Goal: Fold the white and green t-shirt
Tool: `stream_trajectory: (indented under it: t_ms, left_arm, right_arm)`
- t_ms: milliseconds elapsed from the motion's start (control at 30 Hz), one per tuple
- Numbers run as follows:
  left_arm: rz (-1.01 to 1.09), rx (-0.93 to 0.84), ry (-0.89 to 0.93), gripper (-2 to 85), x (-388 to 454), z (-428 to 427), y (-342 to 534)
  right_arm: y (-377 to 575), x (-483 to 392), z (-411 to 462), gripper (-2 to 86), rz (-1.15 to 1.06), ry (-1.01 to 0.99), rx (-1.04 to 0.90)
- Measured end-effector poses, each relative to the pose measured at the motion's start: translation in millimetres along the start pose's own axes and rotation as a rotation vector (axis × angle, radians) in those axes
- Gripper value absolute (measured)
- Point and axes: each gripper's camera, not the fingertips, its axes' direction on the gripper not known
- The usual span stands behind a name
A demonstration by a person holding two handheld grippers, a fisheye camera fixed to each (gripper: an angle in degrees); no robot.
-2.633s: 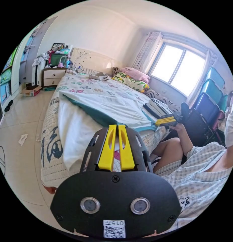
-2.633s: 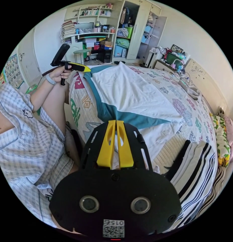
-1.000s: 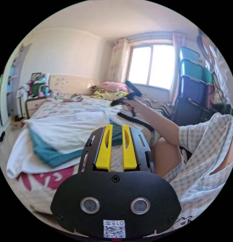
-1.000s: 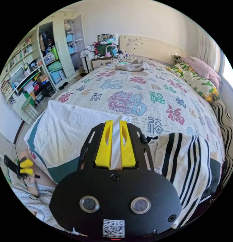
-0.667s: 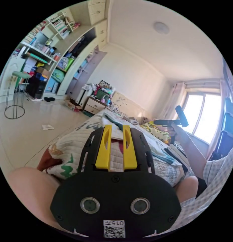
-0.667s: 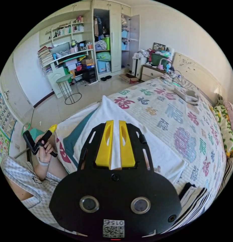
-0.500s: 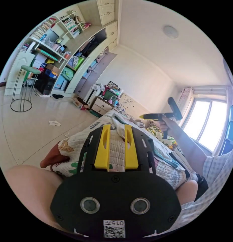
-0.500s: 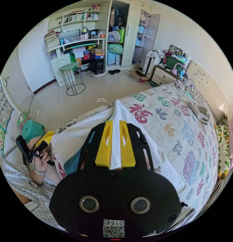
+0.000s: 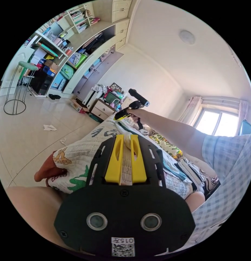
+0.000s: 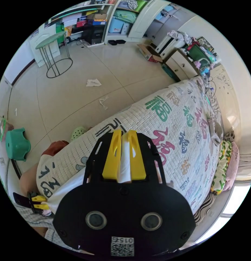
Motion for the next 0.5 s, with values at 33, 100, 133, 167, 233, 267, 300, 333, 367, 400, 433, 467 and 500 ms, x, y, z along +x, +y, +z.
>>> stream_trajectory:
  t_ms: [33, 100, 133, 167, 233, 267, 300, 333, 367, 400, 433, 467, 500]
  left_arm:
    - [-0.004, -0.001, 0.005, 1.8, -1.7, -0.7, -1.3]
    - [-0.029, -0.011, 0.028, 0.8, -8.8, -3.9, -6.1]
    - [-0.031, -0.012, 0.032, 0.6, -9.9, -4.7, -7.1]
    - [-0.022, -0.018, 0.044, 0.2, -11.1, -6.0, -8.6]
    - [-0.022, -0.021, 0.061, -0.1, -13.5, -8.4, -10.5]
    - [-0.026, -0.024, 0.073, -0.3, -15.5, -10.6, -12.1]
    - [-0.026, -0.024, 0.082, -0.4, -17.3, -13.9, -14.1]
    - [-0.027, -0.021, 0.087, -0.4, -18.4, -16.1, -15.3]
    - [-0.032, -0.015, 0.104, -0.5, -21.3, -21.3, -18.8]
    - [-0.044, -0.014, 0.127, -0.6, -24.8, -27.0, -22.7]
    - [-0.049, -0.009, 0.137, -0.6, -26.2, -30.4, -24.3]
    - [-0.053, 0.004, 0.144, -0.7, -27.9, -37.7, -26.9]
    - [-0.053, 0.029, 0.130, -0.7, -28.6, -47.1, -28.6]
  right_arm:
    - [-1.6, -0.1, 1.1, 1.3, -0.004, 0.004, 0.000]
    - [-5.0, 0.5, 1.0, -0.1, -0.003, -0.001, 0.009]
    - [-5.3, 0.8, -0.2, -0.3, 0.001, -0.005, 0.016]
    - [-5.1, 1.0, -3.7, -0.6, 0.007, 0.000, 0.035]
    - [-4.3, 1.0, -12.3, -0.8, 0.024, 0.022, 0.070]
    - [-4.0, 0.9, -19.6, -0.9, 0.033, 0.035, 0.086]
    - [-3.5, 0.5, -28.1, -0.9, 0.038, 0.056, 0.099]
    - [-3.2, 0.3, -32.6, -0.9, 0.037, 0.066, 0.106]
    - [-2.3, 1.3, -42.1, -0.9, 0.041, 0.080, 0.121]
    - [-0.9, 4.2, -52.2, -1.0, 0.057, 0.066, 0.143]
    - [0.0, 6.0, -57.3, -1.0, 0.063, 0.050, 0.154]
    - [2.2, 10.0, -68.9, -1.0, 0.080, 0.006, 0.189]
    - [5.1, 14.4, -80.7, -1.0, 0.102, -0.041, 0.231]
